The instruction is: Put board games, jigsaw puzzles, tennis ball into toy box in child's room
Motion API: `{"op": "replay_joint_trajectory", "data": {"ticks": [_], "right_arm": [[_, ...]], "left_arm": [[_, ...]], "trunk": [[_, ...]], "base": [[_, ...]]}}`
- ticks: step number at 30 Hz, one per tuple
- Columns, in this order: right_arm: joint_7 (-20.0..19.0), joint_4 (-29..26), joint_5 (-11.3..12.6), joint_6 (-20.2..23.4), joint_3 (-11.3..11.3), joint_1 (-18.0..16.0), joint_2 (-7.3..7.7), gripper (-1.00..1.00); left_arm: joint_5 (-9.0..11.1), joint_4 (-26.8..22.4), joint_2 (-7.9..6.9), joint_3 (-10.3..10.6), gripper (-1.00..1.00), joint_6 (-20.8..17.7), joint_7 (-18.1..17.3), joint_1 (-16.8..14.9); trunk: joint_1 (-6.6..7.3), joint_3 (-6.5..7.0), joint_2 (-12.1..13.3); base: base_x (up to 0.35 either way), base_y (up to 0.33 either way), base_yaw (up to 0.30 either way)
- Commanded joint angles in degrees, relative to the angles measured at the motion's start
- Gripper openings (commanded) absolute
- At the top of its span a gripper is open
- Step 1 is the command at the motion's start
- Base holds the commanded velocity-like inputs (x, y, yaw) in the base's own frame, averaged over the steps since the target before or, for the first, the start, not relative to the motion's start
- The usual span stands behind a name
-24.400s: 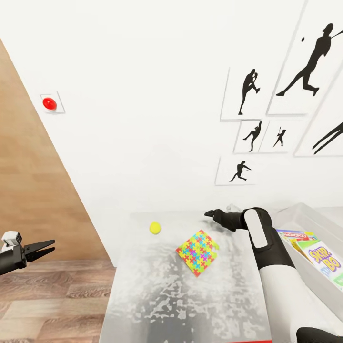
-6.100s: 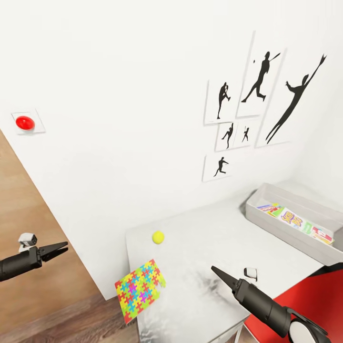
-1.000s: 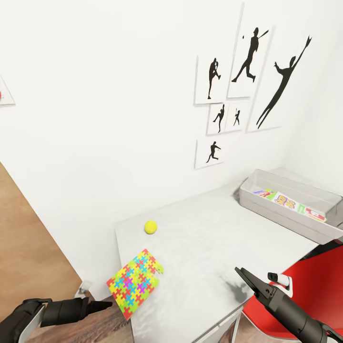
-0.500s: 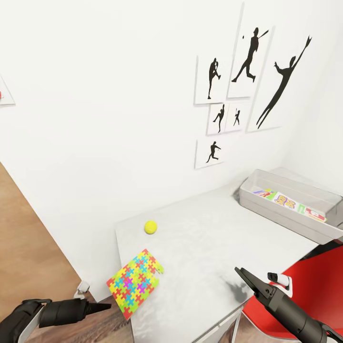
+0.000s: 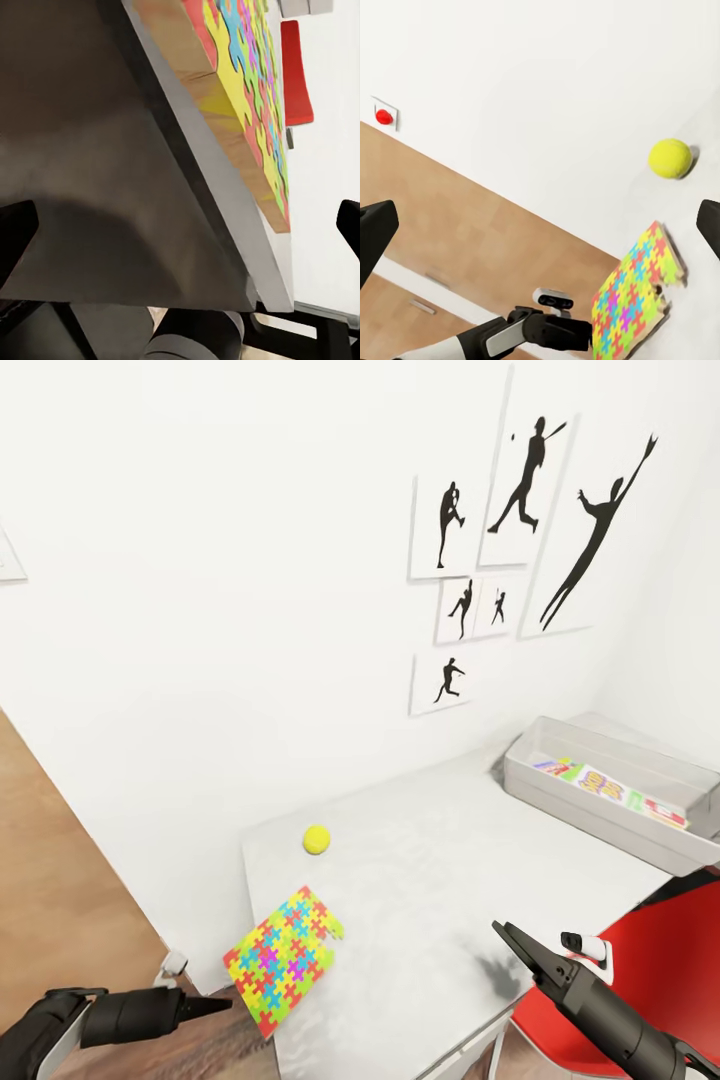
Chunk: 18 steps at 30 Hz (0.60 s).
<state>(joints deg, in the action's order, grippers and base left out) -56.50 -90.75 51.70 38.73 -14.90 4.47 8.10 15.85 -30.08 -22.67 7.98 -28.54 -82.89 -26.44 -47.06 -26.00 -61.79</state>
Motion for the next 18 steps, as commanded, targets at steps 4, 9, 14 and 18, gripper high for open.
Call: {"op": "replay_joint_trajectory", "data": {"ticks": [4,9,14,18], "right_arm": [[0.07,-0.07,0.34,0.38,-0.03,0.01,0.05,1.0],[0.07,-0.07,0.34,0.41,-0.04,0.01,0.07,1.0],[0.07,-0.08,0.34,0.44,-0.04,0.01,0.07,1.0],[0.07,-0.07,0.34,0.43,-0.04,0.01,0.07,1.0]], "left_arm": [[0.65,0.02,-0.09,0.22,1.0,-0.44,-0.08,-0.09],[0.79,0.02,-0.05,0.13,1.0,-0.31,-0.08,-0.05],[0.84,0.02,-0.01,0.17,1.0,-0.21,-0.08,-0.08],[0.91,0.02,0.0,0.14,1.0,-0.2,-0.08,-0.06]], "trunk": [[-0.03,-0.05,-0.03],[-0.03,-0.05,-0.03],[-0.03,-0.05,-0.03],[-0.03,-0.05,-0.03]], "base": [[0.113,0.027,0.0],[0.023,0.005,0.0],[0.004,0.001,0.0],[0.008,0.0,0.0]]}}
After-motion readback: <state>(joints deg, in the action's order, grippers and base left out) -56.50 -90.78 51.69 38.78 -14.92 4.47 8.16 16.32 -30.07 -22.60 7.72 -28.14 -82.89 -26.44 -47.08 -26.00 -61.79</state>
